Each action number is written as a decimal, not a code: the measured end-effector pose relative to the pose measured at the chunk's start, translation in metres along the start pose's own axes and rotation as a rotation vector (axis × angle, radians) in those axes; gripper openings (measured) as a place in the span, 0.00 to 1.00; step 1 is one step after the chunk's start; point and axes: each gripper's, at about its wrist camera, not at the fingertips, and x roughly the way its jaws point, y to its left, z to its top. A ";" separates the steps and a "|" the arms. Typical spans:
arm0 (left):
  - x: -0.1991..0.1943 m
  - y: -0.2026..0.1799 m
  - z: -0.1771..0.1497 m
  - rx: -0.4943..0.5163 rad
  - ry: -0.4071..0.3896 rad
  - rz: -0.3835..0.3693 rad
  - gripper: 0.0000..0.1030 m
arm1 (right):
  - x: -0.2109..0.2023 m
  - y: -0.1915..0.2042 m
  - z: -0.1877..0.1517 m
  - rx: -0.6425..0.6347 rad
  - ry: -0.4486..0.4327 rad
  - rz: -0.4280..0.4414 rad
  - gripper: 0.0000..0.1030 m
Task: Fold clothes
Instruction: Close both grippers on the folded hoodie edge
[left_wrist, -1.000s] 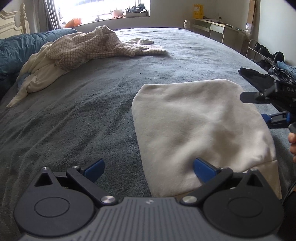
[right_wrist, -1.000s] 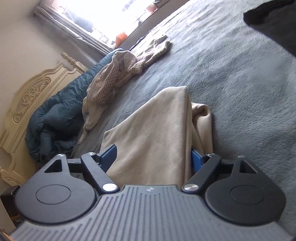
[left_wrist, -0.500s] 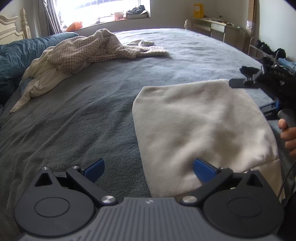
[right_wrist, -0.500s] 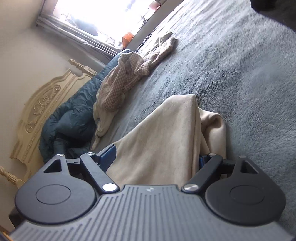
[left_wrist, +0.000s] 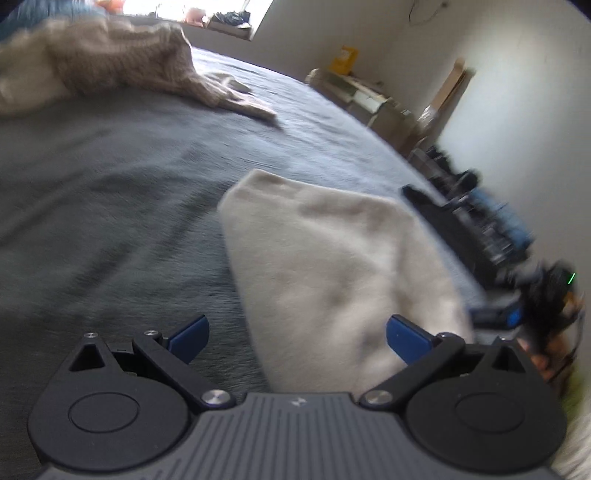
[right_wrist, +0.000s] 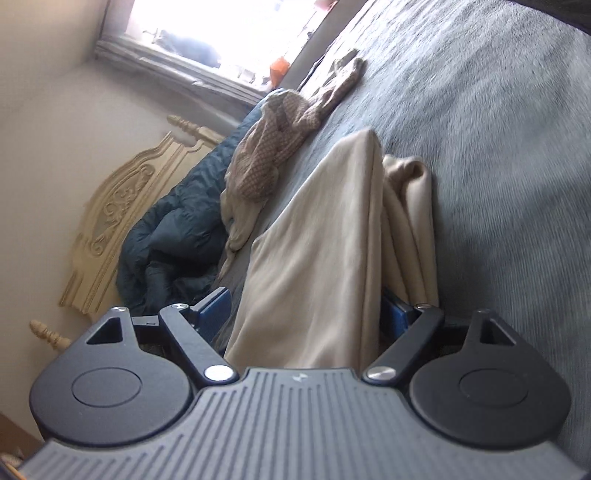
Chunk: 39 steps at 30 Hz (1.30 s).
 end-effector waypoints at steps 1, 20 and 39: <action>0.005 0.006 0.002 -0.025 0.015 -0.034 0.99 | -0.003 0.001 -0.003 -0.011 0.005 0.004 0.80; 0.076 0.031 0.032 -0.083 0.067 -0.231 0.97 | -0.040 -0.018 -0.021 0.024 -0.111 0.038 0.81; 0.079 0.030 0.033 -0.102 0.081 -0.210 0.99 | -0.014 -0.010 -0.013 0.006 -0.126 -0.090 0.99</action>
